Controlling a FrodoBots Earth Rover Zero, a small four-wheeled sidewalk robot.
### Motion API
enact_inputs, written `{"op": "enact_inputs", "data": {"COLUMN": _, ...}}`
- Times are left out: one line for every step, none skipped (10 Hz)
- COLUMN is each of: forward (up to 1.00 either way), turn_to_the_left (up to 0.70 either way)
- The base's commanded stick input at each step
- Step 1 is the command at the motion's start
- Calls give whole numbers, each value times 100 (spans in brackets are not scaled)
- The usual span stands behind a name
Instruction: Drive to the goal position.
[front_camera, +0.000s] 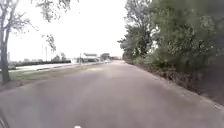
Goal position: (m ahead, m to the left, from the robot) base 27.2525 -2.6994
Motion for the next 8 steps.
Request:
{"op": "enact_inputs", "data": {"forward": 100, "turn_to_the_left": -8}}
{"op": "enact_inputs", "data": {"forward": 100, "turn_to_the_left": -8}}
{"op": "enact_inputs", "data": {"forward": 100, "turn_to_the_left": -8}}
{"op": "enact_inputs", "data": {"forward": 100, "turn_to_the_left": -8}}
{"op": "enact_inputs", "data": {"forward": 100, "turn_to_the_left": -7}}
{"op": "enact_inputs", "data": {"forward": 100, "turn_to_the_left": -7}}
{"op": "enact_inputs", "data": {"forward": 100, "turn_to_the_left": -7}}
{"op": "enact_inputs", "data": {"forward": 100, "turn_to_the_left": -7}}
